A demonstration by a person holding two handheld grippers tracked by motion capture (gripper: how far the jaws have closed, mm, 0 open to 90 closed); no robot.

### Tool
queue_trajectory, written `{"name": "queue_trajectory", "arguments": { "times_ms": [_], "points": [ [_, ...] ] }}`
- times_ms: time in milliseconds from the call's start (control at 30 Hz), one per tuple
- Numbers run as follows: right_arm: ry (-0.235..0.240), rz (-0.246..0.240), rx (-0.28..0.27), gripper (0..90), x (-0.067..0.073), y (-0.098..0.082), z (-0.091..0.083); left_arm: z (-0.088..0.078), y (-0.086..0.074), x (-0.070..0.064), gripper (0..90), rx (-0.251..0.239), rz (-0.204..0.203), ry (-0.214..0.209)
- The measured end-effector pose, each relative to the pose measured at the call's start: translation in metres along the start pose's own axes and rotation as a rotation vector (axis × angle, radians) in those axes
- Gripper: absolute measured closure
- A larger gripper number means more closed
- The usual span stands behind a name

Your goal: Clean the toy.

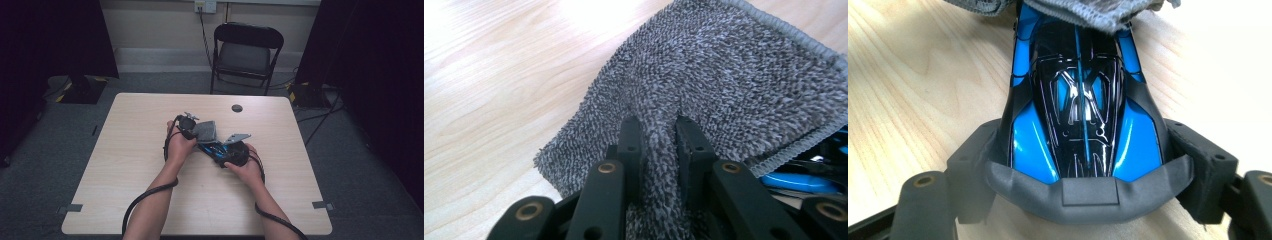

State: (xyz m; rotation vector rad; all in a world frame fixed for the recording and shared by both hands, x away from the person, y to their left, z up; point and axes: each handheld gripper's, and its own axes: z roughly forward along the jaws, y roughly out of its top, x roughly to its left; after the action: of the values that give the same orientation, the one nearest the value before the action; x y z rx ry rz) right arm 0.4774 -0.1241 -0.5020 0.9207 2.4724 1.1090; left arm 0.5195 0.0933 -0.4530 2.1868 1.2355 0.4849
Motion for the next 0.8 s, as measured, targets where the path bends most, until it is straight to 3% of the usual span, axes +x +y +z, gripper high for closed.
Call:
{"name": "queue_trajectory", "arguments": {
  "times_ms": [267, 800],
  "points": [
    [0.0, 0.0, 0.0, 23.5, 0.0, 0.0, 0.0, 0.005, -0.002, 0.005, 75.6, 0.003, -0.023, 0.008],
    [0.0, 0.0, 0.0, 23.5, 0.0, 0.0, 0.0, 0.012, -0.007, 0.015, 75.6, 0.038, -0.023, 0.042]
  ]
}}
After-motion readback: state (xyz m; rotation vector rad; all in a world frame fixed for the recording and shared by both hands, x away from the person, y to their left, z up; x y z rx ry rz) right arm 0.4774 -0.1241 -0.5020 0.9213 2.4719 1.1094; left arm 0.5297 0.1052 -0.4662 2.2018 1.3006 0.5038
